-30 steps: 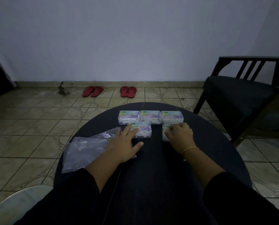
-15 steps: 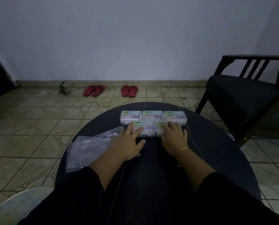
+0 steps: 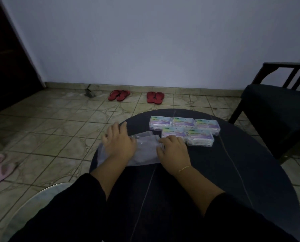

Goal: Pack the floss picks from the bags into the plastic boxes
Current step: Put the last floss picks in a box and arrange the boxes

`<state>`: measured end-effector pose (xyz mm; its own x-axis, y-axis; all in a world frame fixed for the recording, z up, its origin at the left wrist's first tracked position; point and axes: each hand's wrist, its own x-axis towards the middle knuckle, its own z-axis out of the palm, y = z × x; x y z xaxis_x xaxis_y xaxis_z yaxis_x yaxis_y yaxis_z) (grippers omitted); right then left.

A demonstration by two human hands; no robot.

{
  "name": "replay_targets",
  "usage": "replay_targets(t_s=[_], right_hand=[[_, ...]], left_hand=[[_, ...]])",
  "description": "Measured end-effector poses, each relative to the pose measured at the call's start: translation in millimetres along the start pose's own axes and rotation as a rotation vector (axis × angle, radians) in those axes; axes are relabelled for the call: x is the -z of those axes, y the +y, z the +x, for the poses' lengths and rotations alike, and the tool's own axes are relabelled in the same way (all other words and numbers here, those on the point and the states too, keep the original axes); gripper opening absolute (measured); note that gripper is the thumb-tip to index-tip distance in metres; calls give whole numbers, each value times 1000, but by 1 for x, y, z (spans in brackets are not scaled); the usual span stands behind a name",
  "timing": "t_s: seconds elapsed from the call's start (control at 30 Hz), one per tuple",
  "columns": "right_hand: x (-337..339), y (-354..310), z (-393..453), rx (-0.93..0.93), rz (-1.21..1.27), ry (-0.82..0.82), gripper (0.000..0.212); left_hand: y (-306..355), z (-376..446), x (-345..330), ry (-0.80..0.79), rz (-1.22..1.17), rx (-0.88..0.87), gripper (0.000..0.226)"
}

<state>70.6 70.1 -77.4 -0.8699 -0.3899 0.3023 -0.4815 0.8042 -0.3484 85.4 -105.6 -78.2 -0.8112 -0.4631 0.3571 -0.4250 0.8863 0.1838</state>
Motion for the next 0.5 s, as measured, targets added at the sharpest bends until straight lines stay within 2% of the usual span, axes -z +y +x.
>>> replay_targets(t_s=[0.07, 0.13, 0.23, 0.37, 0.5], right_hand=[[-7, -10, 2, -41, 19, -80, 41], [-13, -18, 3, -99, 23, -173, 45], [-19, -25, 1, -169, 27, -272, 47], [-25, -33, -3, -119, 23, -286, 45], [-31, -46, -7, -64, 119, -301, 57]], left_hand=[[-16, -1, 5, -51, -50, 178, 66], [-29, 0, 7, -186, -129, 375, 75], [-45, 5, 5, -319, -341, 647, 87], [-65, 3, 1, -279, -467, 708, 86], [-90, -5, 1, -207, -710, 714, 78]])
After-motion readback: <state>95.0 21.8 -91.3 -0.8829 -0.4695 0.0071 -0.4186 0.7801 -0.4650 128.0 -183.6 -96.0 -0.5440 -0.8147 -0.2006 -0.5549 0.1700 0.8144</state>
